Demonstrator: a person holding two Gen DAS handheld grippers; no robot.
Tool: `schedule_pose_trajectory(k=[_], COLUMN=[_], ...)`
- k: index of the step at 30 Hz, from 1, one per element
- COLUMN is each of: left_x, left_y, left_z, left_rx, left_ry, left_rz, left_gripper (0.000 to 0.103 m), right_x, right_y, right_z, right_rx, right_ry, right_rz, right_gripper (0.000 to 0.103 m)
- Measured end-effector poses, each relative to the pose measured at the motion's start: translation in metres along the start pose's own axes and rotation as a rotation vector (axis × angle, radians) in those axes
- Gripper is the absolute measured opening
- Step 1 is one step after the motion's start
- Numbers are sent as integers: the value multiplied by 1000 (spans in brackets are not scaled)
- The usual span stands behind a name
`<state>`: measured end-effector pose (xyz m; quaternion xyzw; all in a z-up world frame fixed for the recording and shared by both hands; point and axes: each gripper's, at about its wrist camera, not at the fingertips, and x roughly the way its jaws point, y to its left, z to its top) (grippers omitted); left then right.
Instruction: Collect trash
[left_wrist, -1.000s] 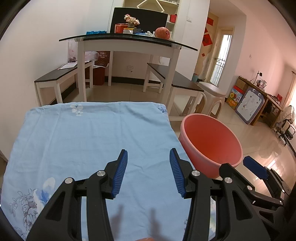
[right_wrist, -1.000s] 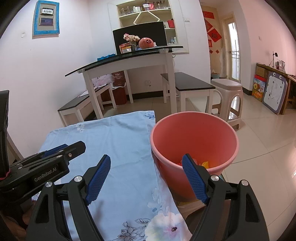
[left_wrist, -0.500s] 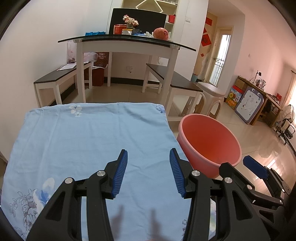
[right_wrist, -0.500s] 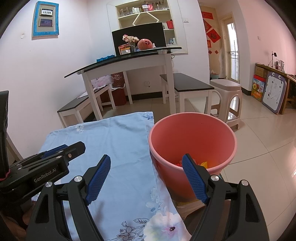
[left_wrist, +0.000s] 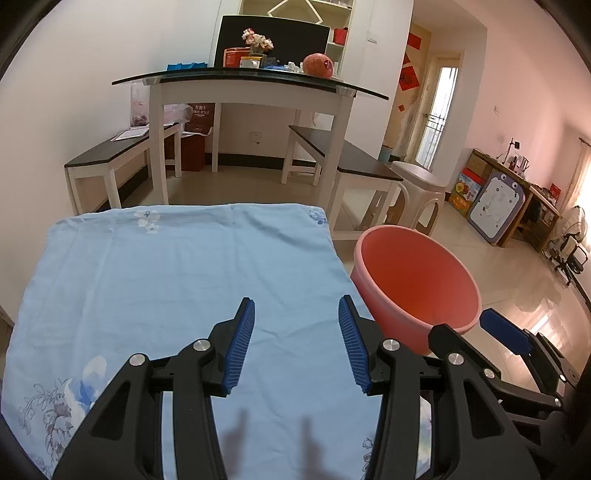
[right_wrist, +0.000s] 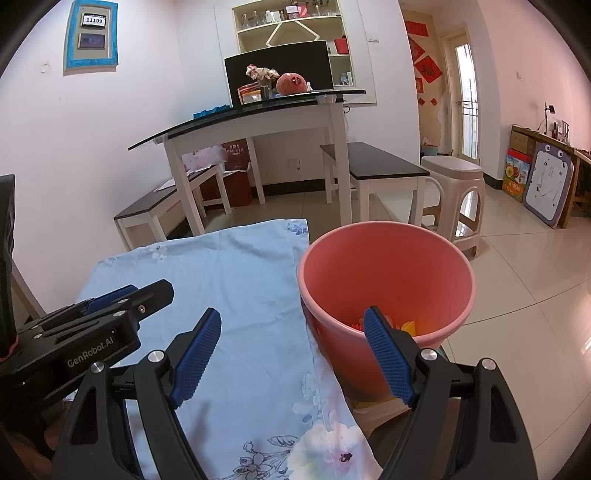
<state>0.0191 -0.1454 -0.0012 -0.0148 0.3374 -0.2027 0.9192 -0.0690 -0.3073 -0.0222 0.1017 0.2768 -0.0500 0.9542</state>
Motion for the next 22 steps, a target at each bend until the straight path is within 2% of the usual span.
schedule_pose_trajectory(k=[22], left_x=[9], left_y=[4], left_z=[-3], left_rx=[5], left_ry=[23], left_rz=[4], left_gripper=[48], right_x=[10], right_y=[-2], right_z=[-1], right_rx=[5], right_ry=[20], right_rz=[-10], right_gripper=[78])
